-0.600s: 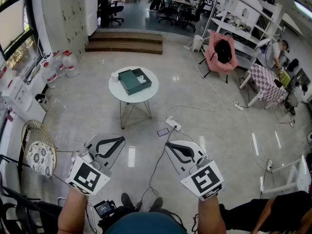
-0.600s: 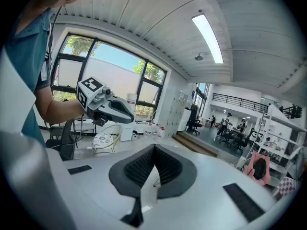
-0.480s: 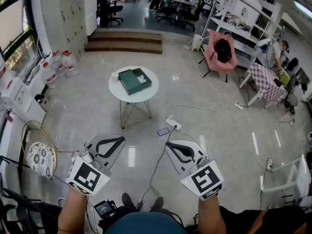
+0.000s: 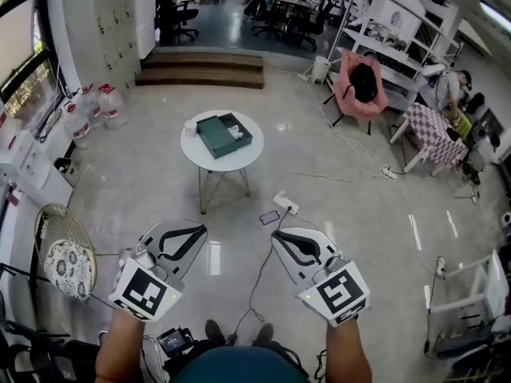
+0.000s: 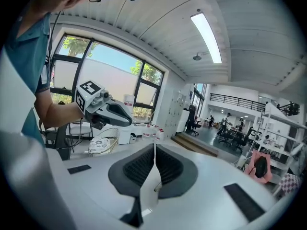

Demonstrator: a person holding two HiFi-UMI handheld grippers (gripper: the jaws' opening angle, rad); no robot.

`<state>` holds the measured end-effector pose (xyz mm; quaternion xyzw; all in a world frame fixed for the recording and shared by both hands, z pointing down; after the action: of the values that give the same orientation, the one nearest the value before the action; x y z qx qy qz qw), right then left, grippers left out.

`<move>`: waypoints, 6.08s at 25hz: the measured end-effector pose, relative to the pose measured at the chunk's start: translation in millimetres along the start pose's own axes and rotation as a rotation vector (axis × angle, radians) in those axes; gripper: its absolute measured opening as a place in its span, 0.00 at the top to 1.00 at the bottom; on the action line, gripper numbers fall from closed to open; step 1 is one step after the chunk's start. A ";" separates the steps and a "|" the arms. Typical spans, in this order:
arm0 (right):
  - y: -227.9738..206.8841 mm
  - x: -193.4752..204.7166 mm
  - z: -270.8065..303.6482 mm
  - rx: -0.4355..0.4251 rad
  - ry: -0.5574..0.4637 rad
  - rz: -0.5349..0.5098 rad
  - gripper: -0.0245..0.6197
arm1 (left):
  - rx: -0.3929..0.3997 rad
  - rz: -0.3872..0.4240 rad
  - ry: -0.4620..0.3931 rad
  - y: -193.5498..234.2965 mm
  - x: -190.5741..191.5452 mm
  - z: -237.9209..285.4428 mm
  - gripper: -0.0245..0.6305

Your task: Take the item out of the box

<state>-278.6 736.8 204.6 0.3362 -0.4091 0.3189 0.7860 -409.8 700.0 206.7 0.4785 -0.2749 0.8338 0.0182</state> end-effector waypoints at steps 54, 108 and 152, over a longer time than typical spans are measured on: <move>-484.8 117.8 208.8 -0.165 -0.007 0.006 0.90 | -0.035 -0.084 0.138 204.1 -41.9 491.1 0.93; -683.5 -30.1 578.2 -0.327 -0.038 -0.069 0.90 | -0.134 -0.221 0.216 552.7 84.9 621.3 0.93; -901.2 54.4 786.1 -0.093 0.118 0.139 0.90 | 0.114 -0.157 0.210 772.2 220.4 907.6 0.93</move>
<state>109.2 -385.7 355.3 0.2506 -0.3989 0.3725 0.7996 -40.7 -438.1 399.0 0.4089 -0.1854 0.8895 0.0846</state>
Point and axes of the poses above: the fingertips, and each gripper's own axes: z forward along the fingers, y to its left, x out of its underside, the point moved 2 cm from there along -z, backward along the fingers, and after that the axes turned 9 degrees about y, right-handed, at the moved point
